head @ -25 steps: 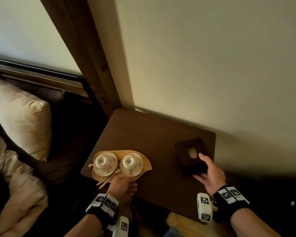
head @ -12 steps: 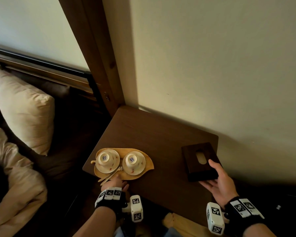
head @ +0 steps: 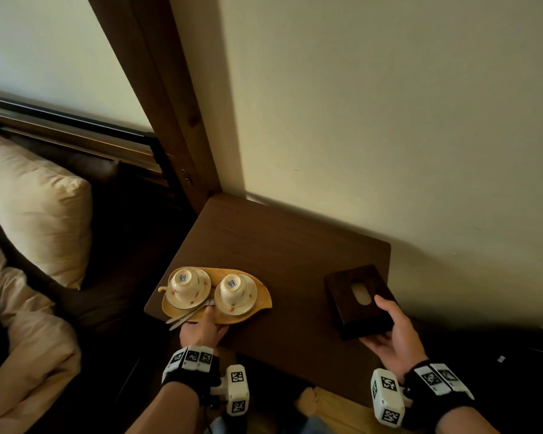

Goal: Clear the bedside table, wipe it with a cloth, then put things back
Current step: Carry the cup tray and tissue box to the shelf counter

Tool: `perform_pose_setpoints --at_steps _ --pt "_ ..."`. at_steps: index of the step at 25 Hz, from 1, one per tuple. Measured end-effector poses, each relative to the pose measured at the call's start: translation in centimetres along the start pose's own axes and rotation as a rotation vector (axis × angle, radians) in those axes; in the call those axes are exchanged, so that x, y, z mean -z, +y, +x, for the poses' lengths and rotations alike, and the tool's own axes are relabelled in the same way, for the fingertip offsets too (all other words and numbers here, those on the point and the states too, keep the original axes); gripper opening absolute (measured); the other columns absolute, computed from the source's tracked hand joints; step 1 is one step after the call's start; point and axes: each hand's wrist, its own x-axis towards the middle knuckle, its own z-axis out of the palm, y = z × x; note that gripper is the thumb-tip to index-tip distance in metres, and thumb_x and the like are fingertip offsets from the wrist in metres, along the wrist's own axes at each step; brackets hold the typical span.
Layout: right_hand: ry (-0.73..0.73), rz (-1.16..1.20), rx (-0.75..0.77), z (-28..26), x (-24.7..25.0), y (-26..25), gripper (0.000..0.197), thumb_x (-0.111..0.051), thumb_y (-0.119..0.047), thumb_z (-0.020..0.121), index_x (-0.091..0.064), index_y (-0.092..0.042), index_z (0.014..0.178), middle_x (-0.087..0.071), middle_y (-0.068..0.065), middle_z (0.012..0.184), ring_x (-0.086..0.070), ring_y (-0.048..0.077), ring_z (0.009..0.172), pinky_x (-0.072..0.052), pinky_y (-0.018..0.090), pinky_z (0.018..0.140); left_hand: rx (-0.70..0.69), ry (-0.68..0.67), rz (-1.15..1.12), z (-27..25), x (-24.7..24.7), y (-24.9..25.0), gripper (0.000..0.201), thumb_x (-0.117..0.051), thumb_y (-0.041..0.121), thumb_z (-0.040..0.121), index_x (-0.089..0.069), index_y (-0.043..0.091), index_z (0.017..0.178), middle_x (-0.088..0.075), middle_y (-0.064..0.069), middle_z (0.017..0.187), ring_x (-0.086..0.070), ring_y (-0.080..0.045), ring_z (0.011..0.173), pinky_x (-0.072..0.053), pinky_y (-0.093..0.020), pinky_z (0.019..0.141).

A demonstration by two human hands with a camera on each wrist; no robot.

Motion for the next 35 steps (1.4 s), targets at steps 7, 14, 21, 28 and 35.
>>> perform_pose_setpoints --at_steps 7,14,21,28,35 --pt "-0.011 -0.046 -0.028 -1.9 0.9 0.7 0.063 -0.086 -0.027 0.071 -0.065 -0.015 0.13 -0.066 0.022 0.137 -0.061 0.043 0.128 -0.047 0.066 0.113 -0.094 -0.159 -0.067 -0.9 1.5 0.5 0.031 -0.064 0.01 0.101 -0.058 0.006 0.131 -0.07 -0.017 0.124 -0.07 -0.036 0.108 -0.058 -0.051 0.089" --pt "0.042 0.027 0.017 -4.9 1.6 3.3 0.067 -0.086 -0.029 0.07 -0.063 -0.017 0.132 -0.064 0.02 0.139 -0.06 0.045 0.128 -0.051 0.068 0.108 -0.089 -0.192 -0.044 1.1 2.2 0.8 0.041 -0.062 0.005 0.101 -0.055 0.006 0.142 -0.067 -0.011 0.127 -0.064 -0.038 0.123 -0.058 -0.053 0.09" --pt "0.068 0.192 0.037 -8.0 -0.1 6.9 0.048 -0.084 -0.027 0.075 -0.064 -0.022 0.118 -0.064 0.02 0.134 -0.061 0.043 0.123 -0.058 0.06 0.085 -0.143 -0.344 0.063 1.3 2.4 2.3 0.042 -0.064 0.007 0.1 -0.055 0.008 0.141 -0.068 -0.012 0.126 -0.062 -0.037 0.127 -0.051 -0.052 0.103" --pt "0.133 0.266 0.093 -10.0 0.1 9.1 0.05 -0.085 -0.028 0.074 -0.066 -0.016 0.118 -0.068 0.02 0.127 -0.065 0.041 0.115 -0.06 0.058 0.09 -0.196 -0.524 0.128 -2.6 1.1 5.2 0.03 -0.063 0.004 0.1 -0.063 0.01 0.129 -0.072 -0.012 0.128 -0.067 -0.032 0.121 -0.056 -0.045 0.091" --pt "0.244 0.498 0.26 -14.3 3.0 9.3 0.046 -0.082 -0.033 0.089 -0.066 -0.014 0.128 -0.076 0.018 0.123 -0.075 0.038 0.11 -0.06 0.058 0.099 -0.235 -0.77 0.258 -13.0 -3.0 6.6 0.021 -0.061 0.004 0.1 -0.066 0.018 0.115 -0.072 -0.005 0.123 -0.068 -0.025 0.116 -0.051 -0.048 0.104"
